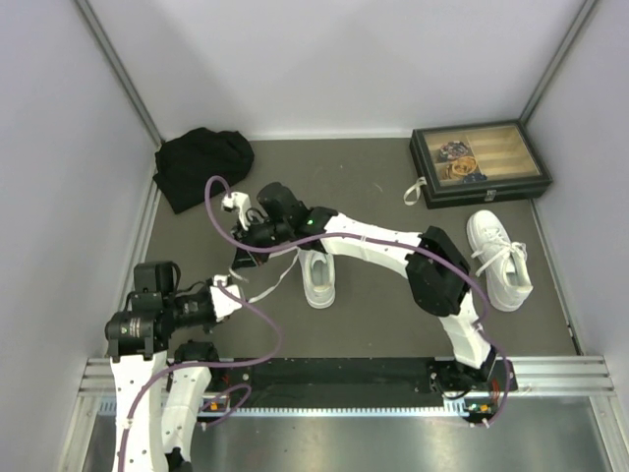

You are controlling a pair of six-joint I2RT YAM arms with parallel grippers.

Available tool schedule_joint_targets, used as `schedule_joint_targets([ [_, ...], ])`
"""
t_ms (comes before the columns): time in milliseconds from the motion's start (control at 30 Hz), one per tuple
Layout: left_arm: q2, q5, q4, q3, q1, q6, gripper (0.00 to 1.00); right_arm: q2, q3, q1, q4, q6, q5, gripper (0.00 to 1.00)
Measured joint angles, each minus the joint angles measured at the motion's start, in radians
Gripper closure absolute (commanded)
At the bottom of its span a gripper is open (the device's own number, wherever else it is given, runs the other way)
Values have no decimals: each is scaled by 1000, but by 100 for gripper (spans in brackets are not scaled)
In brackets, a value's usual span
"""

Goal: Tie the shoes

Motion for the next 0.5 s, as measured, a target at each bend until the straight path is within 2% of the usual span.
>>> schedule_joint_targets([
  [33,0,0,-1,0,0,6,100,5,0,0,1,3,-3,55],
  [133,1,0,-6,4,0,13,100,10,0,-3,-10,8,-10,36],
  [233,8,2,-6,18,0,11,100,0,0,-19,-24,-1,-22,27],
  [367,60,18,55,30,0,-41,100,-63,0,-89,-90,-25,-34,23],
  [500,171,25,264,32,-1,-201,100,-176,-8,-216,-165,-64,-38,23],
])
